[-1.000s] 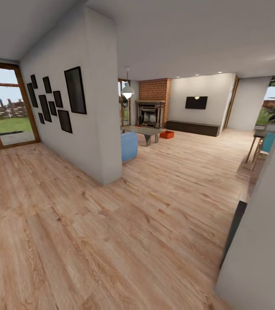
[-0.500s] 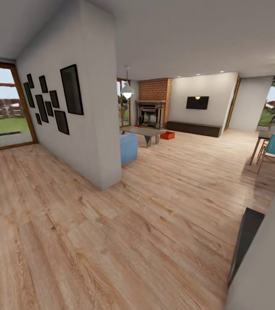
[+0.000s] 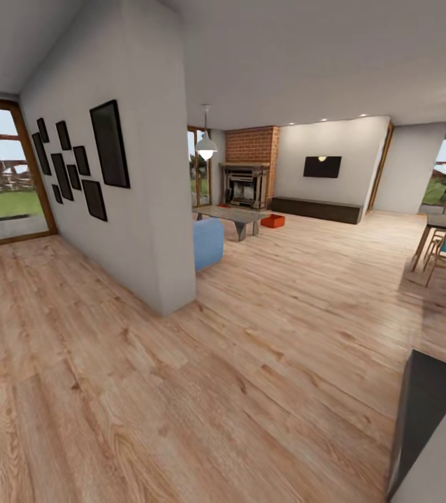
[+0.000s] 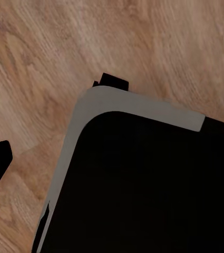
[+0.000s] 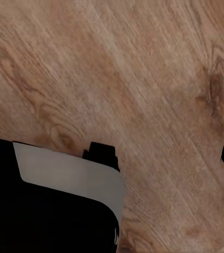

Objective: Move the two storage containers from the living room to the garage. In the garage, place one container on the floor and stack the other container on top of it (either order is fine).

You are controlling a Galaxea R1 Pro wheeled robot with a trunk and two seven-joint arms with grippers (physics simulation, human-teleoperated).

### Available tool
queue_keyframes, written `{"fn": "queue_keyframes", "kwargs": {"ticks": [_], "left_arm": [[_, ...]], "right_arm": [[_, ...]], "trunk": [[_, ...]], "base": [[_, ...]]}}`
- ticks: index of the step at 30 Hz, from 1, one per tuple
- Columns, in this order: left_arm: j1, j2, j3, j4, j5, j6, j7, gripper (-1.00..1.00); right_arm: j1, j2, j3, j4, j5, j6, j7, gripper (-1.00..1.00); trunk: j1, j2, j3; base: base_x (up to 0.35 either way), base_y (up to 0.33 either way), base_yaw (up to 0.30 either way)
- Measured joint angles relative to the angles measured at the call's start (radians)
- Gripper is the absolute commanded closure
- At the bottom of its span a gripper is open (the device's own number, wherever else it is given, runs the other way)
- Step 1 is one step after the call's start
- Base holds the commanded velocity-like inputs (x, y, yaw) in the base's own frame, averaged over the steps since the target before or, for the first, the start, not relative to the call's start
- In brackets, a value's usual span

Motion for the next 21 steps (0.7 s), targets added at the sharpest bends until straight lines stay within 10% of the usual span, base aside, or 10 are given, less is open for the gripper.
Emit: {"fn": "queue_keyframes", "kwargs": {"ticks": [21], "left_arm": [[0.000, 0.000, 0.000, 0.000, 0.000, 0.000, 0.000, -1.00]], "right_arm": [[0.000, 0.000, 0.003, 0.000, 0.003, 0.001, 0.000, -1.00]], "trunk": [[0.000, 0.000, 0.000]], "base": [[0.333, 0.000, 0.000]]}}
